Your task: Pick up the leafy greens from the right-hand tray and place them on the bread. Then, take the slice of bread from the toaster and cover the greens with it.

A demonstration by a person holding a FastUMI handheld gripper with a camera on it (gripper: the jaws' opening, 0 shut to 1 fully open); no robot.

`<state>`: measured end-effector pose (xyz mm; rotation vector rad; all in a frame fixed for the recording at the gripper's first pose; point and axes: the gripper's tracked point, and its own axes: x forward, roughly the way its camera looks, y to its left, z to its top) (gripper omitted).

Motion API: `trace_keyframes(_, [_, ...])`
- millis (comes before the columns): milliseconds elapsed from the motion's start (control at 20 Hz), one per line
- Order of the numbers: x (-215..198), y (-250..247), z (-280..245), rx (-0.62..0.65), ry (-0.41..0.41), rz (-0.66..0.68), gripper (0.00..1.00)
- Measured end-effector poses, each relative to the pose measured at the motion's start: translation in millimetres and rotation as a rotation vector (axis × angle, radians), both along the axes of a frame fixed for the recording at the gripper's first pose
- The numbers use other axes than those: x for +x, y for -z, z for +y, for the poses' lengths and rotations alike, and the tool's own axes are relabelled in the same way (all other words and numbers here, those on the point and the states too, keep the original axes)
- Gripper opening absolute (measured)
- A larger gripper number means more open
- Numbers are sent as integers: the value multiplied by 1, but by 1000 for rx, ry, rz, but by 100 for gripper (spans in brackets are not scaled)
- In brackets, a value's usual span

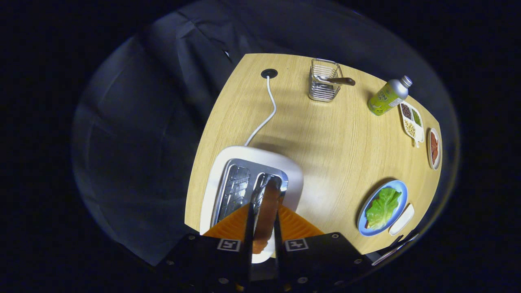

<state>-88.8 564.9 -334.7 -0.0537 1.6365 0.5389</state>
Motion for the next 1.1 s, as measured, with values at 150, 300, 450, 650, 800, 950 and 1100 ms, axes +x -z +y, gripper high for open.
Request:
trace_keyframes(150, [-2,-16,-3,92,17,23,15])
trace_keyframes(300, [5,-47,-13,214,56,29,12])
trace_keyframes(450, [10,-80,-34,315,104,27,12])
trace_keyframes(650, [16,-117,-80,424,157,-19,12])
trace_keyframes(800, [27,-128,-124,471,198,-63,12])
trace_keyframes(950, [32,-123,-175,467,230,-111,12])
trace_keyframes(1100, [31,-112,-214,470,249,-143,12])
